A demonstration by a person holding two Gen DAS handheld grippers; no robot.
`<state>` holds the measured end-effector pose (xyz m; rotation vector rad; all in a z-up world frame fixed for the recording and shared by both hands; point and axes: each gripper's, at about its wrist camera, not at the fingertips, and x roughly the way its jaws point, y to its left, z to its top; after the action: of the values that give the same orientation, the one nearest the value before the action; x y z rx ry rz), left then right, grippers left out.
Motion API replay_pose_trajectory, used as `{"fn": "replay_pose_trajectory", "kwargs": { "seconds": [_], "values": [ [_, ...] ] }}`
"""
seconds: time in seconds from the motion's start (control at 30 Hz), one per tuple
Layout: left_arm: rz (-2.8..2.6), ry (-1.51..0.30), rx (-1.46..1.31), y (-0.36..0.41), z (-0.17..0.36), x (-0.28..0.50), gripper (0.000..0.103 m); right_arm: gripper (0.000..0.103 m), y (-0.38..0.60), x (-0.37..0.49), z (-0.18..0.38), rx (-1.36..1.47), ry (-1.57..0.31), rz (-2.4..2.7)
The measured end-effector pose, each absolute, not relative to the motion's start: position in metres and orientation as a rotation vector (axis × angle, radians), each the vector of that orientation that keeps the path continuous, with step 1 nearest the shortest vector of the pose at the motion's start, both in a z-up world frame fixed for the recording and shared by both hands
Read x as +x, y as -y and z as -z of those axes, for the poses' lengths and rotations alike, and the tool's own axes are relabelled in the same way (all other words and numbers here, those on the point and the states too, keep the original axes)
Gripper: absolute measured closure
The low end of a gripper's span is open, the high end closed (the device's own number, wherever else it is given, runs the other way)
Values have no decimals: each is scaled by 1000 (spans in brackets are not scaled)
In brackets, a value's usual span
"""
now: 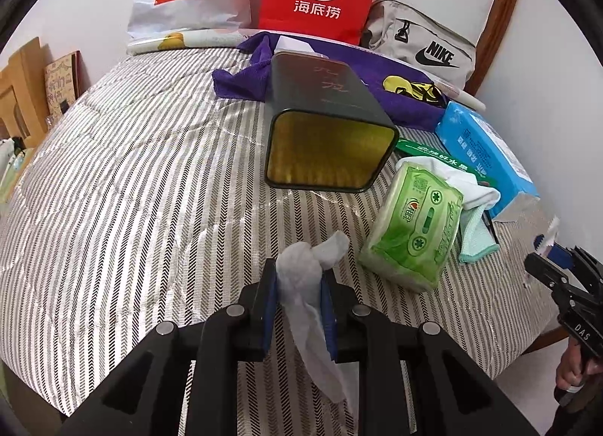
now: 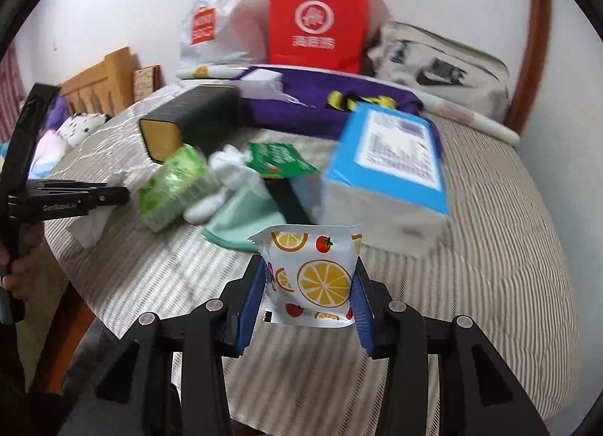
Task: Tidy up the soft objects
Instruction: 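Carry the tissue with the left tool while the right tool carries the packet over the towel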
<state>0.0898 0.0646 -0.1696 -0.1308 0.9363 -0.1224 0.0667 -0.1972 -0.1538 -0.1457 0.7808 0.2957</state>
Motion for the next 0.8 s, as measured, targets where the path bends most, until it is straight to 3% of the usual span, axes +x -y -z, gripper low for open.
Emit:
{"fn": "replay_pose_trajectory", "kwargs": {
  "seconds": [0.4,0.8],
  "values": [
    [118,-952,-119,-59,168,91,84,59,225,77,179,-20,-850,-279],
    [140,-954,-143,-51,137,95,84,59,240,83,167,19,-859,-295]
  ]
}}
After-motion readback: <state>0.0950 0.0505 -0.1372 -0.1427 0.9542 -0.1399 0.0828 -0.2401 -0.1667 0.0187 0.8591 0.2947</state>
